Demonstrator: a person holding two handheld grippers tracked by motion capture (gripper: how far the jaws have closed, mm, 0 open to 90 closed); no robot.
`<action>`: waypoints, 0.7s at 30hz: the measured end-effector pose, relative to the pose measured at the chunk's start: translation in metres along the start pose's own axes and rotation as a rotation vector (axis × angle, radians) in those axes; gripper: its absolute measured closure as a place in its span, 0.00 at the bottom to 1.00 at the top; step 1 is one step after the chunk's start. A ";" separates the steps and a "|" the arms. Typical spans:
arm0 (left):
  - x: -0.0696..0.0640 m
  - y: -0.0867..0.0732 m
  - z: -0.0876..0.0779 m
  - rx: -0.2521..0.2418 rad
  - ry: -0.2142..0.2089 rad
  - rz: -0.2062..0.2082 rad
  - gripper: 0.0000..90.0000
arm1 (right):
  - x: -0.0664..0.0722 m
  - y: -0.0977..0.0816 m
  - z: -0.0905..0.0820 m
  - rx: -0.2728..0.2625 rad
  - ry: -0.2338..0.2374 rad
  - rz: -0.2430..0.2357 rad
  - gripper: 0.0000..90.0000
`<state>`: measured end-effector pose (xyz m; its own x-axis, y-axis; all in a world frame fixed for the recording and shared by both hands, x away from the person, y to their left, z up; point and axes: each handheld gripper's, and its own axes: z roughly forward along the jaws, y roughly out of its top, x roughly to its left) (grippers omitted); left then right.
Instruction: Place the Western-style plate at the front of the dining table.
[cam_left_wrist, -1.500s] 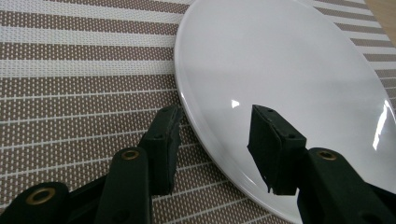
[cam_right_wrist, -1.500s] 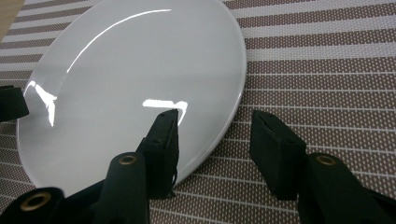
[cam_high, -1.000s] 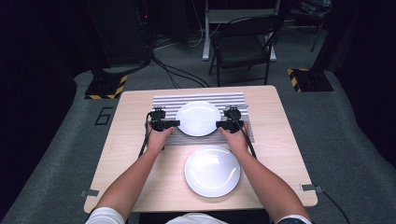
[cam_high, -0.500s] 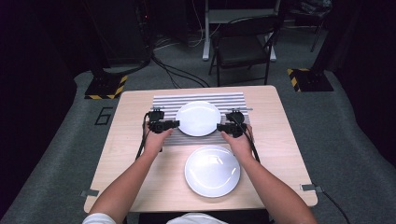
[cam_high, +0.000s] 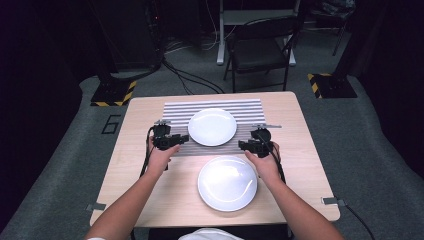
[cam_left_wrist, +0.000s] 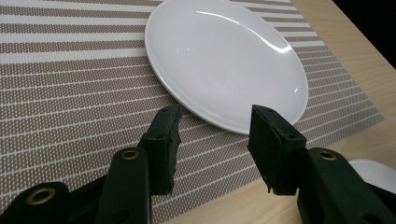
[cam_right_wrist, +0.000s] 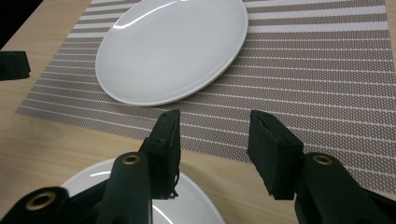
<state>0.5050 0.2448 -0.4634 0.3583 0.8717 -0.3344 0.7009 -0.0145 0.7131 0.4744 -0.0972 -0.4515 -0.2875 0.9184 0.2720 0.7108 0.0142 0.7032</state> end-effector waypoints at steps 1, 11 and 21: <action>0.000 -0.002 -0.002 -0.004 0.006 0.007 0.58 | -0.001 -0.002 -0.002 0.002 -0.001 0.007 0.59; 0.001 -0.022 -0.015 -0.001 -0.010 0.013 0.55 | -0.016 -0.020 -0.015 -0.001 0.000 0.048 0.56; 0.003 -0.041 -0.023 0.001 -0.001 0.033 0.52 | -0.021 -0.040 -0.023 0.003 -0.014 0.022 0.52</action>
<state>0.4627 0.2591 -0.4792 0.3821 0.8700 -0.3115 0.6891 -0.0436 0.7234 0.4375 -0.1258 -0.4701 -0.2626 0.9238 0.2787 0.7187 -0.0054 0.6953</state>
